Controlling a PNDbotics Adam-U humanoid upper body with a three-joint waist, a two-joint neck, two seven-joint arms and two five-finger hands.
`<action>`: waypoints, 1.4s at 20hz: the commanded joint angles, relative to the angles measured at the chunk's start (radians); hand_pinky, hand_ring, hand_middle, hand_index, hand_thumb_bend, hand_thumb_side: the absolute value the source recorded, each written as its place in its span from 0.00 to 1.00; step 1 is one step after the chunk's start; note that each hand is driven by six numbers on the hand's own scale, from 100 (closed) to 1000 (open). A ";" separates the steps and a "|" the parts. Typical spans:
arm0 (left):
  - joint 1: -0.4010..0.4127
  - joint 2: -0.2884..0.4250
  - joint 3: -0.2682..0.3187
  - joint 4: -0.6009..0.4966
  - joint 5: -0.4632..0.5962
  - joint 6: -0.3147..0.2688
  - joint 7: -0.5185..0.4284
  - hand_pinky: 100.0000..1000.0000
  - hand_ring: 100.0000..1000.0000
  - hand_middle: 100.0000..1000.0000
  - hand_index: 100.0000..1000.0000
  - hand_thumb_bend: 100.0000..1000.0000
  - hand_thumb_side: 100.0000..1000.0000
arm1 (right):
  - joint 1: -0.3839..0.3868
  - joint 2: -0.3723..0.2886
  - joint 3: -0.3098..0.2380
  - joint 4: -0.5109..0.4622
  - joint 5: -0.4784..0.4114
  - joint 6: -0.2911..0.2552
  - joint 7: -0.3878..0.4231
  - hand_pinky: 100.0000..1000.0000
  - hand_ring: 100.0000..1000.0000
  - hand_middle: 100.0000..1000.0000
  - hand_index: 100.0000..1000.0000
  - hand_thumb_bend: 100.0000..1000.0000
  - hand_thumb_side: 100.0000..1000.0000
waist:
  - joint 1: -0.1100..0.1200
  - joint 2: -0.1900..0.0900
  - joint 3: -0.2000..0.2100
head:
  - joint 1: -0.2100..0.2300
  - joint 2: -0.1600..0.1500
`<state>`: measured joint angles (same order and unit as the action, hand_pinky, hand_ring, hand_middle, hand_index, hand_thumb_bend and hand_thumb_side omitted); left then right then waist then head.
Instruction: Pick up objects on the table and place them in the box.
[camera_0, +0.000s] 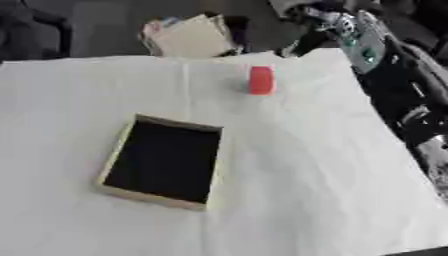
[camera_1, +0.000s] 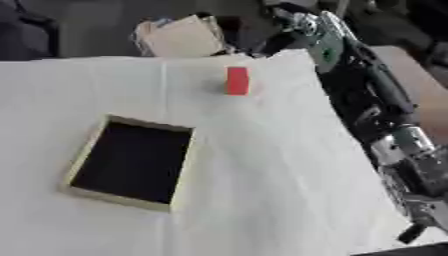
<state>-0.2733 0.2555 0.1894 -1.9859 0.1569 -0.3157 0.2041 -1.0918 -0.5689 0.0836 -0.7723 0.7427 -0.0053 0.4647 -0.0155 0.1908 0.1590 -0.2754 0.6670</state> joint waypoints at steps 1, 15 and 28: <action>-0.009 0.025 0.004 -0.014 -0.003 0.002 -0.001 0.78 0.58 0.60 0.78 0.17 0.38 | -0.029 -0.001 0.005 -0.012 0.043 -0.003 0.024 0.84 0.93 0.95 1.00 0.37 0.23 | 0.002 -0.014 0.001 | -0.003 -0.003; -0.012 0.021 0.004 -0.014 -0.002 0.002 -0.003 0.78 0.58 0.60 0.78 0.17 0.38 | -0.025 0.053 0.008 0.062 0.123 -0.001 0.060 0.87 0.95 0.97 1.00 0.36 0.21 | 0.003 -0.009 0.013 | -0.004 -0.007; -0.025 0.016 0.004 -0.014 0.002 -0.003 -0.005 0.78 0.58 0.60 0.78 0.17 0.38 | -0.021 0.058 -0.047 0.161 0.179 0.034 -0.052 0.85 0.94 0.98 1.00 0.35 0.19 | 0.008 0.009 0.045 | -0.005 -0.028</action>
<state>-0.2835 0.2546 0.1894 -1.9859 0.1574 -0.3150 0.2008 -1.0908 -0.4887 0.0474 -0.6093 0.9140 0.0254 0.4267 -0.0114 0.2157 0.2037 -0.2784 0.6492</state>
